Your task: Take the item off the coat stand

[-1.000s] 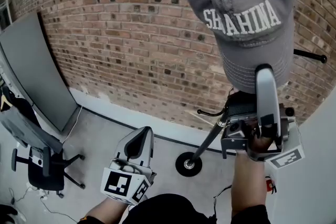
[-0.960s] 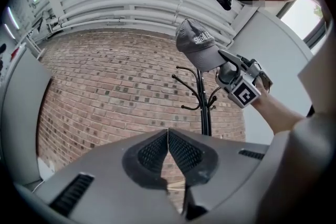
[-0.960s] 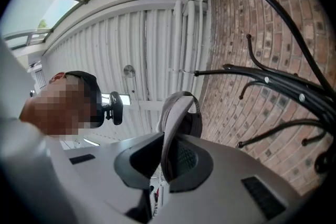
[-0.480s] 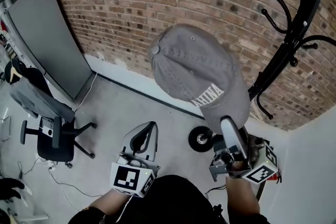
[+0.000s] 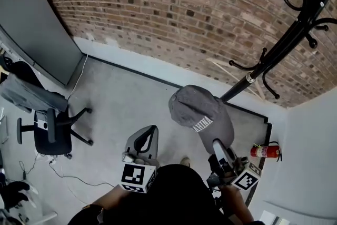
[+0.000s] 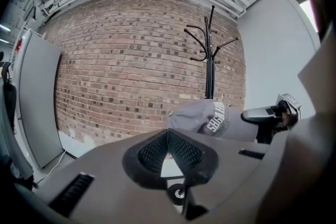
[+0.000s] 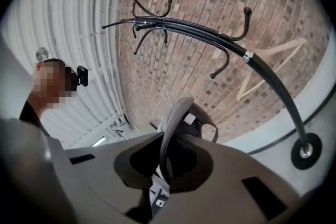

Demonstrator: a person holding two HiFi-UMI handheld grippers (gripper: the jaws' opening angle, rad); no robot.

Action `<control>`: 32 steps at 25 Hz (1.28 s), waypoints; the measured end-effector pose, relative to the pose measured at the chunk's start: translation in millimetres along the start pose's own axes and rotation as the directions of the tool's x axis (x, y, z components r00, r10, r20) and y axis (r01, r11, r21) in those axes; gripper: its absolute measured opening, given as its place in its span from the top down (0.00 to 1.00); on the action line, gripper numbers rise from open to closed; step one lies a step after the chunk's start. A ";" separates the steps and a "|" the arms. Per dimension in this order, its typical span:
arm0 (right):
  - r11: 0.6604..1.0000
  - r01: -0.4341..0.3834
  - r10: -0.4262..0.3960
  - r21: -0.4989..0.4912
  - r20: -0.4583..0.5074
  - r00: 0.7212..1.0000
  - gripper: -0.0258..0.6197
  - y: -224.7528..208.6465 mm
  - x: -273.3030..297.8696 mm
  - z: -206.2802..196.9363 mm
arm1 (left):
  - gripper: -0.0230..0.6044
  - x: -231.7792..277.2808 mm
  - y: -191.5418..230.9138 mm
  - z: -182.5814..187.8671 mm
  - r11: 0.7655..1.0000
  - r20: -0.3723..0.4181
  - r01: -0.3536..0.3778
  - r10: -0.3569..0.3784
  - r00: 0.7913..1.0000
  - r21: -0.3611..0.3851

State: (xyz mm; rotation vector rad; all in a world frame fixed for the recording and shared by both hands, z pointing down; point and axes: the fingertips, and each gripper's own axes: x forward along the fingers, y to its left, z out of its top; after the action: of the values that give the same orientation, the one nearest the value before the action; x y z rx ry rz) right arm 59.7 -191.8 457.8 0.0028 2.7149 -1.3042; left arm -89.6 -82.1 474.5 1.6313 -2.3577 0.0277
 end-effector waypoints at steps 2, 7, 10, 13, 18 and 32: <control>0.999 0.045 -0.045 0.002 -0.012 0.999 0.91 -5.8 -4.8 -14.8 | 0.92 4.6 0.7 -8.5 0.999 -0.014 0.032 -0.032 0.999 0.007; 0.993 0.116 -0.116 0.020 -0.015 0.993 0.91 -6.4 -6.3 -45.3 | 0.92 16.3 0.6 -21.5 0.991 -0.054 0.132 -0.131 0.990 0.007; 0.987 0.159 -0.159 0.025 0.005 0.987 0.91 -6.0 -7.1 -56.4 | 0.92 24.7 4.1 -28.3 0.981 -0.074 0.192 -0.191 0.979 0.008; 0.975 0.218 -0.219 0.030 0.045 0.975 0.91 -6.6 -13.2 -66.0 | 0.92 33.2 7.0 -36.7 0.967 -0.097 0.254 -0.251 0.963 0.026; 0.958 0.282 -0.286 0.049 0.095 0.954 0.91 -5.5 -30.0 -77.6 | 0.92 39.0 1.7 -43.6 0.944 -0.118 0.325 -0.316 0.941 0.058; 0.950 0.310 -0.305 -0.026 0.122 0.945 0.91 -16.5 -96.3 -56.5 | 0.92 25.5 -89.3 -56.0 0.941 -0.152 0.335 -0.326 0.933 0.038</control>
State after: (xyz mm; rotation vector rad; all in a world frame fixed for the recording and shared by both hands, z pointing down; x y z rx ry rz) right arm 147.7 -153.0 516.8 -0.5056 2.7204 -1.2684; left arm -3.8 -128.5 522.0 1.9662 -1.9686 0.1484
